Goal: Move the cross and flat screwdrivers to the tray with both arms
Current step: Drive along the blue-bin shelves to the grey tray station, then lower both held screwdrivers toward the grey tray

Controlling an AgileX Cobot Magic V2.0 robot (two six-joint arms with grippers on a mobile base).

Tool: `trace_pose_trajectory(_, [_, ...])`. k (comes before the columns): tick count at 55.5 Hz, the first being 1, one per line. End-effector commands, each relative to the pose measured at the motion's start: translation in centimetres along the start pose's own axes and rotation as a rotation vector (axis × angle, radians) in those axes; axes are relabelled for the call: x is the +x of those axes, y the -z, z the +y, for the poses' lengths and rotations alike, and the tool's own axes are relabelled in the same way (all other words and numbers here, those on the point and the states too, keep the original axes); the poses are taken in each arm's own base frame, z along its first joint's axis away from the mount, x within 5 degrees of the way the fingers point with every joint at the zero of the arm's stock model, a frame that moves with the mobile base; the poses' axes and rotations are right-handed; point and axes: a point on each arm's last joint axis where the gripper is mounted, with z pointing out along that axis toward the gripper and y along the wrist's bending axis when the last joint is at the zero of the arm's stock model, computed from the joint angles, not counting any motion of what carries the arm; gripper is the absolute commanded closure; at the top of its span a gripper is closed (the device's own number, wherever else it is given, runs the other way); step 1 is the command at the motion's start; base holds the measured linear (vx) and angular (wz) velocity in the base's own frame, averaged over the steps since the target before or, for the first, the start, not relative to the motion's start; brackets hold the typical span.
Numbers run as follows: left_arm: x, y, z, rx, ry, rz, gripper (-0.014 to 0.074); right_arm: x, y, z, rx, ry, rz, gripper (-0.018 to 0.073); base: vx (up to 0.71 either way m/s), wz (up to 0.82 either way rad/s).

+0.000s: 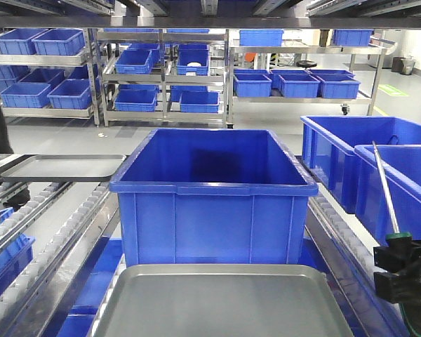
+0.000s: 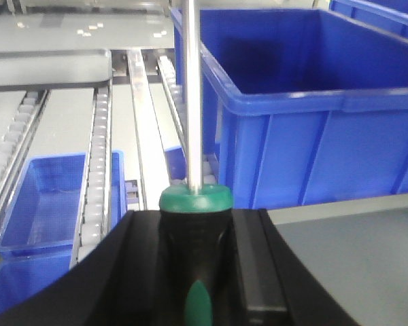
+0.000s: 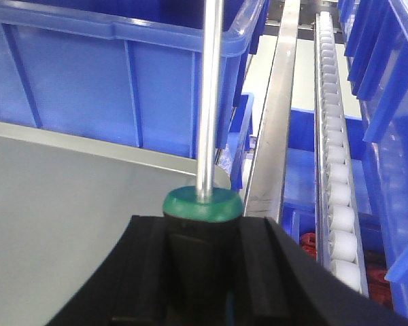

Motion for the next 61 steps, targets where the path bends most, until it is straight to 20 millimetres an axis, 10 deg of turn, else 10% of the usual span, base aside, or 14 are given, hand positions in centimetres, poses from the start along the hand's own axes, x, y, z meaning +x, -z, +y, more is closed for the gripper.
trace_pose_trajectory(1, [-1.9,0.9,-0.2,-0.002,0.017,-0.138,0.0596,-1.9,1.0,0.0,-0.006,0.01,-0.14,0.0567,0.0,0.0])
trace_pose_trajectory(17, [-1.9,-0.2,-0.7,0.053,0.118,-0.137,0.0596,-2.6,0.2,0.5,-0.052,-0.06,-0.212,0.0567,0.0,0.0])
trace_pose_trajectory(43, [3.0,-9.3,-8.7,0.303,0.004,0.096,0.0579,-0.7,-8.0,6.6,-0.239,0.001,-0.088,0.0558,0.0,0.0])
trace_pose_trajectory(61, [5.7,-12.1,-10.2,0.322,0.039,0.217,0.0319,0.8,-9.6,6.8,-0.224,-0.039,0.04,0.0391,0.0,0.0])
